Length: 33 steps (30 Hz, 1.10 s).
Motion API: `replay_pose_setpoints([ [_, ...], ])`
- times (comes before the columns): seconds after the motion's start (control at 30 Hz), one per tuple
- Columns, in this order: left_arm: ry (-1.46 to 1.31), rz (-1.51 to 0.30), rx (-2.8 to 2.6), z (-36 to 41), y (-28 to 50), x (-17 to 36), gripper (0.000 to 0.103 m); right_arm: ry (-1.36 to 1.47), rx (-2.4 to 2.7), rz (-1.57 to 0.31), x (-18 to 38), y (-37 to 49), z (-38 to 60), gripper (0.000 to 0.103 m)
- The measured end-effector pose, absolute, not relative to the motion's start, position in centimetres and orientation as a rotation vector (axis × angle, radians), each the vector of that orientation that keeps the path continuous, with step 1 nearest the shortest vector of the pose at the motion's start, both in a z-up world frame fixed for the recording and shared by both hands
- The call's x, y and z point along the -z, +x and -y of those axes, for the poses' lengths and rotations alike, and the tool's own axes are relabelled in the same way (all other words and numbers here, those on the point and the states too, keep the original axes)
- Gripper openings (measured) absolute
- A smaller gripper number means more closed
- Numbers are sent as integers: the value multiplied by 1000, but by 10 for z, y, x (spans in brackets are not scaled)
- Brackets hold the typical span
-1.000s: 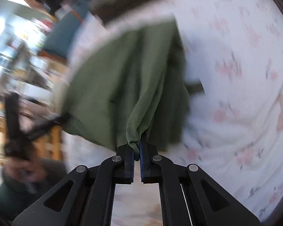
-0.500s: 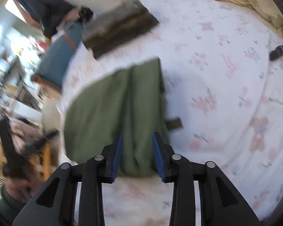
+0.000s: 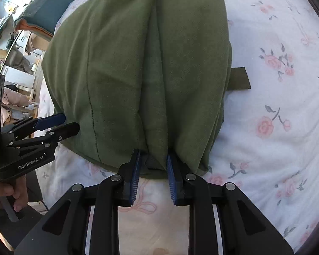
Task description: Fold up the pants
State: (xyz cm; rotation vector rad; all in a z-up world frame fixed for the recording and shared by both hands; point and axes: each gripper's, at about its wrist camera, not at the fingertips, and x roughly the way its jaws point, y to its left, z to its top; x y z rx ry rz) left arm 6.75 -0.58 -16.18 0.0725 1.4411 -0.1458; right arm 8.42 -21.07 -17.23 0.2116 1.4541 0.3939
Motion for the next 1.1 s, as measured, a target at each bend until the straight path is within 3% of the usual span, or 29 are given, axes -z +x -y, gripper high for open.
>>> replay_pose_setpoints([
  [0.1,21,-1433,129,-2,69,144,42,293,-397,-1458,159,86,223,27],
  [0.3,-106,-1319,164,-29,107,76,43,426,-457,-1224,80,114,259,30],
  [0.4,-138,-1259,112,-49,150,60,52,506,-422,-1193,68,157,279,30],
  [0.6,-429,-1326,101,-80,223,110,51,698,-342,-1240,101,233,293,30],
  [0.77,-436,-1312,142,-69,218,124,50,700,-351,-1317,129,258,269,30],
  [0.8,-431,-1294,154,-66,218,122,43,681,-358,-1315,131,258,264,29],
  [0.83,-411,-1292,161,-63,221,122,22,644,-358,-1304,130,257,260,25],
  [0.87,-356,-1297,153,-58,223,123,9,595,-347,-1283,127,254,258,8],
  [0.9,-317,-1299,152,-55,225,123,3,566,-351,-1266,125,253,257,0],
  [1.1,-203,-1255,138,-51,224,107,1,475,-373,-1137,101,239,263,0],
])
